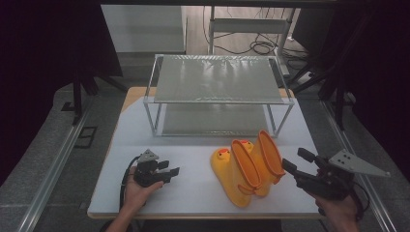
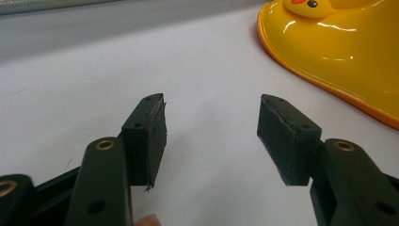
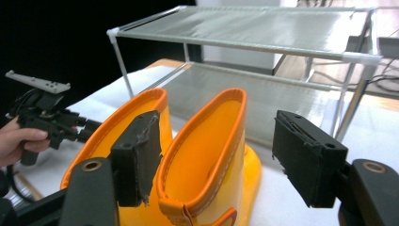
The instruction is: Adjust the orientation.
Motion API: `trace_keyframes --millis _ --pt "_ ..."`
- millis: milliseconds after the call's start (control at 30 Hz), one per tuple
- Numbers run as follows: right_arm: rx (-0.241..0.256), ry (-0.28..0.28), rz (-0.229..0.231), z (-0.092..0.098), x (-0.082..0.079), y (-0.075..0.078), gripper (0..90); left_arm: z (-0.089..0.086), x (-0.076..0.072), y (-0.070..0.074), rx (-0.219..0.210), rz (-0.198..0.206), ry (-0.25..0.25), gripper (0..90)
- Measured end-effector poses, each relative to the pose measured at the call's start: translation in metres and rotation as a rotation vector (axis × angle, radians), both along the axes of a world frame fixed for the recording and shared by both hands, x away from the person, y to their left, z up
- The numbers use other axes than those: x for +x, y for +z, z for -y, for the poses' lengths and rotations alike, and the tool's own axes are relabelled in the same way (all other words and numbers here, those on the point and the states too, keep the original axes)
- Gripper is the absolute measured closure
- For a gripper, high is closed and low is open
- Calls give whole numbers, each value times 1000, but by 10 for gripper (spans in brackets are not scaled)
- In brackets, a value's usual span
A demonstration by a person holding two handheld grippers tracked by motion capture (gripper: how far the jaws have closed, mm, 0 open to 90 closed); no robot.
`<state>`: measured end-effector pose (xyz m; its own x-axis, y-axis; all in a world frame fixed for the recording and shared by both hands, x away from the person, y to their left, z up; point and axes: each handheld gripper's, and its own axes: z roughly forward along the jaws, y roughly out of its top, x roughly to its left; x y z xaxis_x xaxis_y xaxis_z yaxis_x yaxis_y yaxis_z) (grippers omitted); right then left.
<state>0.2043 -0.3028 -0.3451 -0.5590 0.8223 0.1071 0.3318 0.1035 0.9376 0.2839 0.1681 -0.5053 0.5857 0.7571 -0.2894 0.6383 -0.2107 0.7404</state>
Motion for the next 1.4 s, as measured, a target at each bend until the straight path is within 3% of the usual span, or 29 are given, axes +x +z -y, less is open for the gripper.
trace_keyframes --millis 533,733,833,1067,1400 --pt "-91 93 -141 -8 32 24 330 0 0 0 2 1 -2 422" --pt "-117 106 -147 -10 41 29 336 0 0 0 2 2 -3 422" --pt "-120 127 -174 -12 47 33 356 0 0 0 2 1 -2 422" --pt "-189 146 -212 -19 60 38 368 0 0 0 2 2 -1 422" --pt "-247 173 -276 -33 72 44 380 0 -1 0 1 1 0 422"
